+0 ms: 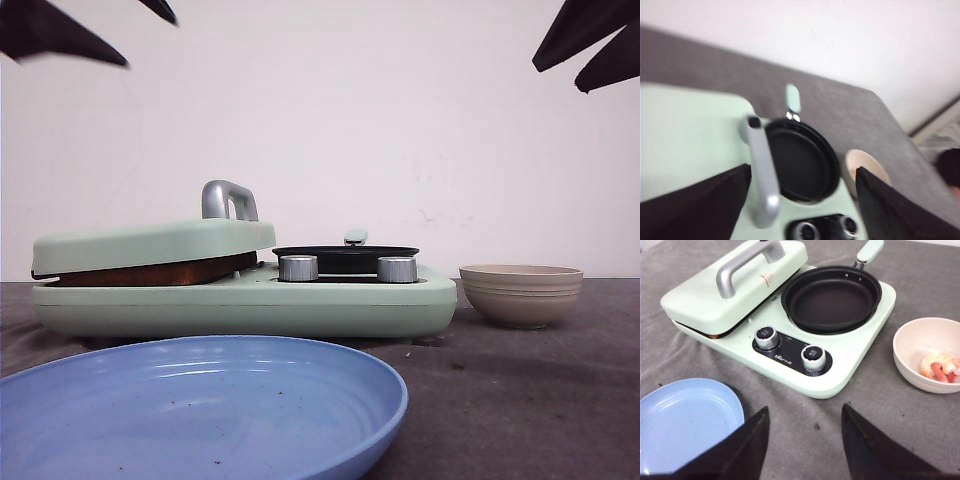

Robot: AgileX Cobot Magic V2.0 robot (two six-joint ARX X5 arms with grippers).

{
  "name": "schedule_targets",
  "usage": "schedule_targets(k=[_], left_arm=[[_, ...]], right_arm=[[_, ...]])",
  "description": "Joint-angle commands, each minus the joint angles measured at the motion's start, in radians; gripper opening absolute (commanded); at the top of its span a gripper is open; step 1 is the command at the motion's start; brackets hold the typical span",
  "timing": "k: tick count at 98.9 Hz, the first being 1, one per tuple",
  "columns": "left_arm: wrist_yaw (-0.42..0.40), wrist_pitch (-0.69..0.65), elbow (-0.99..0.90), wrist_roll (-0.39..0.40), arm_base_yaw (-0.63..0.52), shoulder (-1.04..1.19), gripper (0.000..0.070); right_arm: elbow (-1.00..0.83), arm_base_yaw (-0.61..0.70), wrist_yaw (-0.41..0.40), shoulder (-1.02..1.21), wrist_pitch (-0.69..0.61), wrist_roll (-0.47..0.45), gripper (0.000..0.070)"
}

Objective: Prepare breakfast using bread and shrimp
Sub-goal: 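Release the handle and raise the left gripper away, then lower the right gripper to the rim of the beige shrimp bowl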

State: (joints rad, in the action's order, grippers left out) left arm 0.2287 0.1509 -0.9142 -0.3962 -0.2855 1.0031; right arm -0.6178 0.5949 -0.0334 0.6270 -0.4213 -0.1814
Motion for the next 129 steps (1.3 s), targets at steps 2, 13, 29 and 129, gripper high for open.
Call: schedule_targets(k=[2, 13, 29, 129], left_arm=[[-0.061, 0.031, -0.013, 0.14, -0.002, -0.046, 0.0394], [-0.161, 0.093, -0.013, 0.235, -0.002, -0.132, 0.0394], [-0.262, 0.174, -0.013, 0.321, -0.002, -0.229, 0.0394], [-0.389, 0.352, -0.01, 0.351, -0.002, -0.5, 0.0395]], right_arm=[[-0.004, 0.002, -0.003, 0.005, 0.018, -0.023, 0.0265], [-0.009, -0.01, -0.003, 0.005, 0.03, -0.049, 0.0265], [-0.037, -0.06, -0.002, 0.006, 0.031, -0.08, 0.0265], [-0.507, -0.607, -0.285, 0.903, -0.079, -0.058, 0.0267]])
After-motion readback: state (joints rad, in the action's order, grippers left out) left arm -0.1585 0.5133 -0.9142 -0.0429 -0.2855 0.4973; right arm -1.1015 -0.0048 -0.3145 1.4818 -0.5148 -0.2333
